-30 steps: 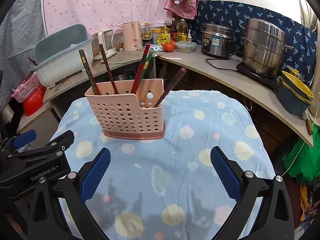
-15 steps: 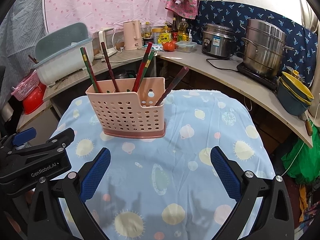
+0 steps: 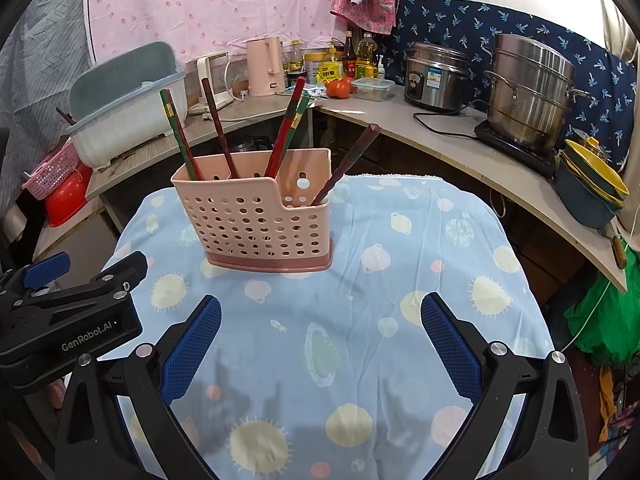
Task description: Organize utensils
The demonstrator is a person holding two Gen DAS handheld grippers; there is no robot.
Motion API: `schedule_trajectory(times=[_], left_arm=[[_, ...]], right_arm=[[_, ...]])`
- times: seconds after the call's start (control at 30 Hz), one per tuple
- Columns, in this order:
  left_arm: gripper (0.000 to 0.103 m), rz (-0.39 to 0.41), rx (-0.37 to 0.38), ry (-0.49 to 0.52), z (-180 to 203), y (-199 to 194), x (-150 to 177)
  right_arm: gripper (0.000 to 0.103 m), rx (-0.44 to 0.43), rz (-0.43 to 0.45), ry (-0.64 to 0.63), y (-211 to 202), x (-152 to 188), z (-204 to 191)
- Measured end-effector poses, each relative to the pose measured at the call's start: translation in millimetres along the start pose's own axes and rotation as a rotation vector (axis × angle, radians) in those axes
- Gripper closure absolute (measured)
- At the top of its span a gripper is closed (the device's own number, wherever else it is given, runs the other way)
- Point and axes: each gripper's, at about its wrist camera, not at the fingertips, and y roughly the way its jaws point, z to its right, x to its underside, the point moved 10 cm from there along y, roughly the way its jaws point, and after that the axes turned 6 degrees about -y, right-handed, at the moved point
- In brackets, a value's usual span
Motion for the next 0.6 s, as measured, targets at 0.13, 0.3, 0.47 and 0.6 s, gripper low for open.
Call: schedule_trajectory(times=[0.13, 0.3, 0.47, 0.6], left_arm=[[0.007, 0.005, -0.008, 0.010, 0.3, 0.0, 0.4], [0.007, 0.001, -0.008, 0.013, 1.4, 0.0, 1.0], [0.007, 0.001, -0.008, 0.017, 2.5, 0.0, 1.3], [0.007, 0.001, -0.002, 0.020, 4.4, 0.1, 1.2]], right_arm=[[0.006, -0.002, -0.004, 0.002, 0.5, 1.7, 0.6], [0.006, -0.002, -0.006, 0.004, 1.2, 3.5, 1.5], [0.007, -0.001, -0.006, 0.003, 0.9, 4.4, 2.2], [0.006, -0.001, -0.005, 0.004, 0.8, 3.5, 2.8]])
